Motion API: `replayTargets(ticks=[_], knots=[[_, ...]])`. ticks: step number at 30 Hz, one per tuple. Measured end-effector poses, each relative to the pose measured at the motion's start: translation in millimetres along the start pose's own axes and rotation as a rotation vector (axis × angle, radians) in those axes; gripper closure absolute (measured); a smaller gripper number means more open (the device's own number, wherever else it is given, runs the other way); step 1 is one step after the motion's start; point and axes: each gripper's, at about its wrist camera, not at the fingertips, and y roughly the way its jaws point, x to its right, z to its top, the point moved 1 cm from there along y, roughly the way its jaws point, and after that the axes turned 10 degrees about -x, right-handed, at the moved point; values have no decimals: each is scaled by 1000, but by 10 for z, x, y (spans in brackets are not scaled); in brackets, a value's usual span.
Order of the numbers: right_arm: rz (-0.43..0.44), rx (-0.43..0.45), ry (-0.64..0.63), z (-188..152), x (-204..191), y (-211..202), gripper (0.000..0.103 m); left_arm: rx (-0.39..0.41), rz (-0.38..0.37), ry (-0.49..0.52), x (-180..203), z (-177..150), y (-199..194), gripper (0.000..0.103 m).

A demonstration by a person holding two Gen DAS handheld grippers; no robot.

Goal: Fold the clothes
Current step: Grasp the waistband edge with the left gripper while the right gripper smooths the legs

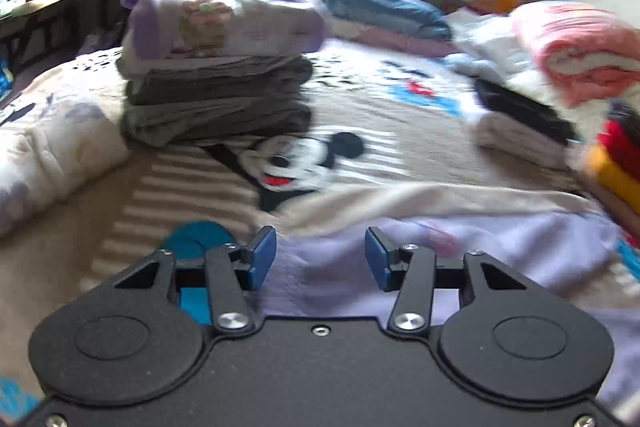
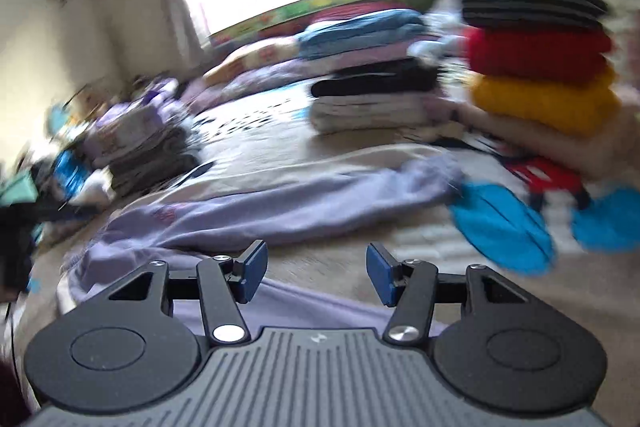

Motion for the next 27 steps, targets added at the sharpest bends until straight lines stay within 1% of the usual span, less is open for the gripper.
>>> replayTargets(ticks=[1, 2, 4, 6, 7, 8, 9, 11, 12, 13, 14, 15, 16, 18, 19, 20, 22, 23, 25, 27], knots=[[9, -12, -36, 92, -60, 68, 47, -17, 8, -2, -56, 51, 67, 55], [18, -18, -69, 189, -114, 149, 47, -29, 1, -9, -107, 67, 122, 55], [30, -38, -119, 369, -213, 354, 47, -56, -32, -29, -193, 76, 246, 56], [42, -62, -161, 533, -317, 581, 47, -84, -52, -49, -258, 99, 381, 71], [50, -75, -180, 591, -387, 707, 47, -91, -66, -45, -262, 93, 432, 81], [60, -88, -198, 641, -461, 833, 47, -92, -83, -29, -247, 88, 469, 97], [70, -98, -214, 672, -539, 959, 47, -79, -85, -25, -245, 92, 473, 97], [84, -114, -246, 705, -688, 1199, 50, -36, -58, -46, -276, 108, 429, 98], [85, -124, -263, 696, -750, 1307, 51, -40, -52, -52, -302, 94, 449, 98], [77, -157, -275, 671, -793, 1432, 52, -44, -47, -58, -328, 80, 468, 98], [56, -222, -281, 627, -809, 1581, 52, -48, -41, -64, -354, 67, 488, 97], [42, -266, -287, 576, -813, 1679, 52, -51, -35, -70, -380, 53, 507, 96], [38, -283, -294, 516, -801, 1706, 52, -55, -30, -75, -406, 39, 527, 95], [19, -297, -318, 464, -815, 1647, 52, -57, -12, -61, -407, 56, 503, 88], [6, -294, -329, 458, -825, 1588, 52, -52, 0, -54, -399, 68, 469, 80], [-9, -282, -336, 461, -828, 1518, 52, -41, 15, -53, -392, 74, 423, 75], [-17, -257, -354, 489, -841, 1400, 52, 5, 47, -21, -319, 98, 287, 75], [-15, -251, -358, 514, -860, 1373, 52, 28, 49, 2, -260, 115, 215, 75], [-6, -244, -368, 587, -913, 1363, 52, 58, 10, 54, -97, 140, 106, 75], [13, -241, -384, 677, -1023, 1426, 52, 61, -62, 113, 123, 131, 72, 75]])
